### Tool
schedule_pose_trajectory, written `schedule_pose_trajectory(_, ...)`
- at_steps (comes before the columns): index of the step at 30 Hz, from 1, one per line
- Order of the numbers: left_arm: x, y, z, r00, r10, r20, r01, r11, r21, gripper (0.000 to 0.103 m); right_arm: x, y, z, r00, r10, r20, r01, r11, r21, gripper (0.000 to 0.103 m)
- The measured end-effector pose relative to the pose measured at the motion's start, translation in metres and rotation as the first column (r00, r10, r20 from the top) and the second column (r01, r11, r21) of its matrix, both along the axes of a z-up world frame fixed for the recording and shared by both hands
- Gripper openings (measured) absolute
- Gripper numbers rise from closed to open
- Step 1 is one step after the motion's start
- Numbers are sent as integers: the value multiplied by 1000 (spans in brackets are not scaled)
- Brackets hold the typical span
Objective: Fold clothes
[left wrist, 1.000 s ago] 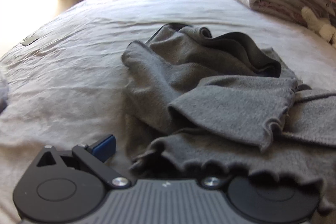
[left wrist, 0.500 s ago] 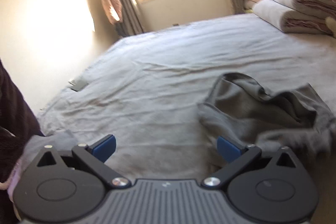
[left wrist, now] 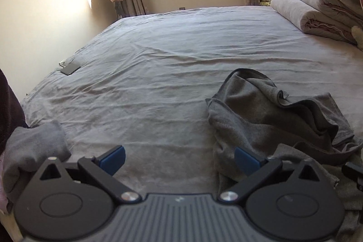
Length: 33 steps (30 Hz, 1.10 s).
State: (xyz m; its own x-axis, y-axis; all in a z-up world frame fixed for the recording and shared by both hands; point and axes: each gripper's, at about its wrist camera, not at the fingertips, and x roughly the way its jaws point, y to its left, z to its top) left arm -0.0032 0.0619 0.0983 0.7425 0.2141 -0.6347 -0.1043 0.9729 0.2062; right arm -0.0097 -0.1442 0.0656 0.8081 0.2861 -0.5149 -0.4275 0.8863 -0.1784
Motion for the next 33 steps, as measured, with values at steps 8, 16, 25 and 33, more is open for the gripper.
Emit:
schedule_pose_trajectory(8,8,19,1,998,-7,-64,-1,992,-124,102,12,21,-16,999,16,-47,-17,1000,-17,103)
schedule_pose_trajectory(16,16,25,-6,991,-31,-131,0,974,-228,102,23,44,-25,991,74,-111,-70,997,31,103)
schedule_pose_trajectory(25,21,39,-23,982,-72,-177,4,932,-361,102,42,44,-13,982,99,-161,-80,989,121,8)
schedule_pose_trajectory(33,29,10,-36,969,-182,-167,99,905,-413,102,45,-11,33,997,27,-79,-17,992,125,63)
